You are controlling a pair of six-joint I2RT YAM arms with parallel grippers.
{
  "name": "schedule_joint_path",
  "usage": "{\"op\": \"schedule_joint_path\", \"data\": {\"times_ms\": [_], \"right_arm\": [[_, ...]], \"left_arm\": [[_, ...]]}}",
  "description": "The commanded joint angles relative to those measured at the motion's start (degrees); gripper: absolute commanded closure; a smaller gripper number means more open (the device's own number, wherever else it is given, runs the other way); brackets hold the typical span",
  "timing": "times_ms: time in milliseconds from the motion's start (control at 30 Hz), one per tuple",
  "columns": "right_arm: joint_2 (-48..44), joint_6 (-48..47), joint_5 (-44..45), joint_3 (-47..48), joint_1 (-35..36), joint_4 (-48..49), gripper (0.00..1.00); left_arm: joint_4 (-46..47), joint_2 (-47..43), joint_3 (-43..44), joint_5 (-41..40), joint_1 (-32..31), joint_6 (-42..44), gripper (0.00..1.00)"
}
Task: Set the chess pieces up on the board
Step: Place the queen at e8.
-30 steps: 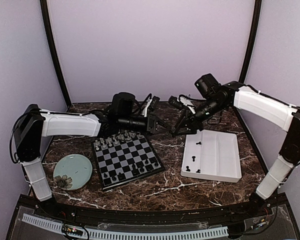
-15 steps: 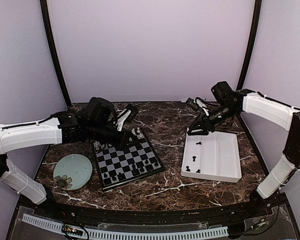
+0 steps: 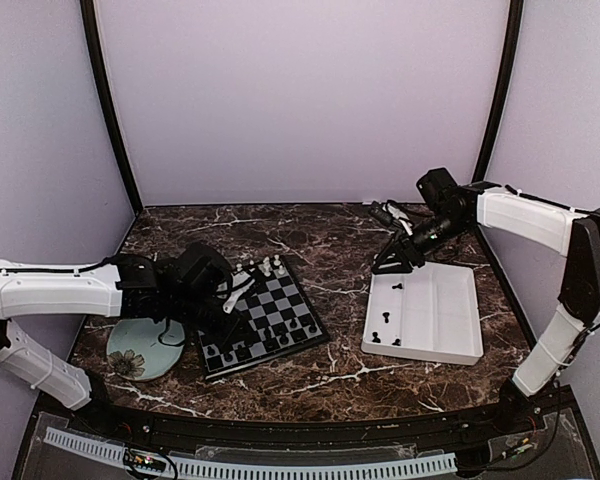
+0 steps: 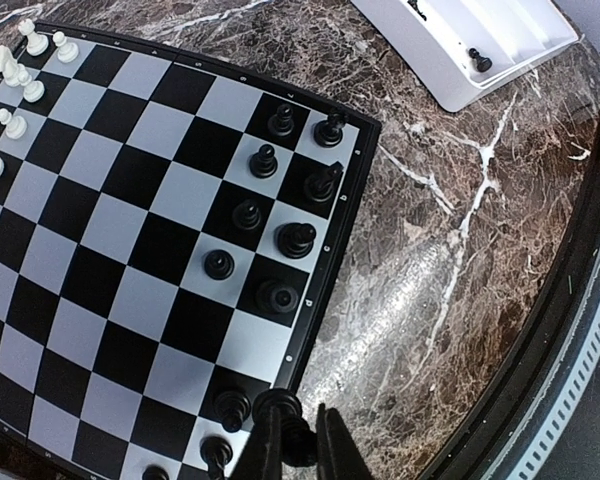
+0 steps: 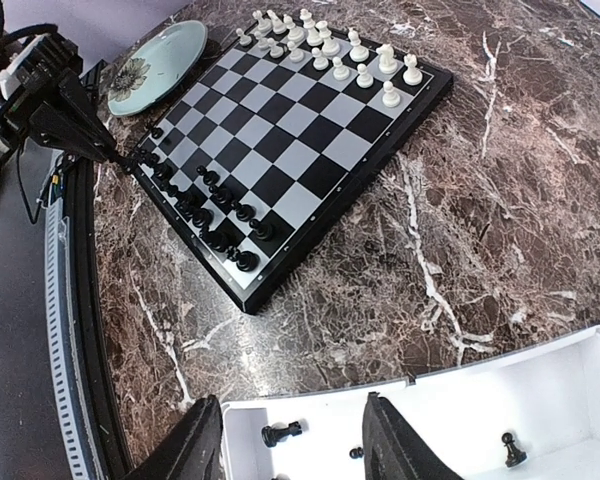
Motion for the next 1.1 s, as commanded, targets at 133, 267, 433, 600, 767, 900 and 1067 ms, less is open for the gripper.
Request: {"op": "schedule_joint_path", "data": {"times_ms": [133, 267, 433, 600, 767, 900, 1067], "right_arm": [[0.7, -0.2, 0.3, 0.0, 0.1, 1.4, 0.5], [1.0, -0.3, 0.3, -0.1, 0.1, 1.6, 0.5], [1.4, -0.5, 0.2, 0.1, 0.1, 1.4, 0.5], [1.6, -0.8, 0.0, 0.1, 0.2, 1.2, 0.51], [1.4, -0.8, -0.2, -0.1, 0.2, 1.2, 0.51], [1.3, -0.9, -0.2, -0.3, 0.1, 1.0, 0.51], [1.1, -1.1, -0.3, -0.5, 0.1, 0.9, 0.5]], "left_arm": [[4.6, 4.1, -1.5, -0.2, -0.2, 0.6, 0.95], [5.9, 4.8, -2.1, -0.5, -0.2, 0.3, 0.95], [7.1, 5.8, -2.7, -0.9, -0.2, 0.2, 0.95], [9.2, 7.8, -3.6, -0.6, -0.2, -0.3, 0.94], [10.0, 8.8, -3.6, -1.4, -0.2, -0.3, 0.93], [10.9, 9.2, -3.7, -1.6, -0.2, -0.4, 0.92], [10.9, 10.4, -3.7, -1.5, -0.2, -0.8, 0.92]]}}
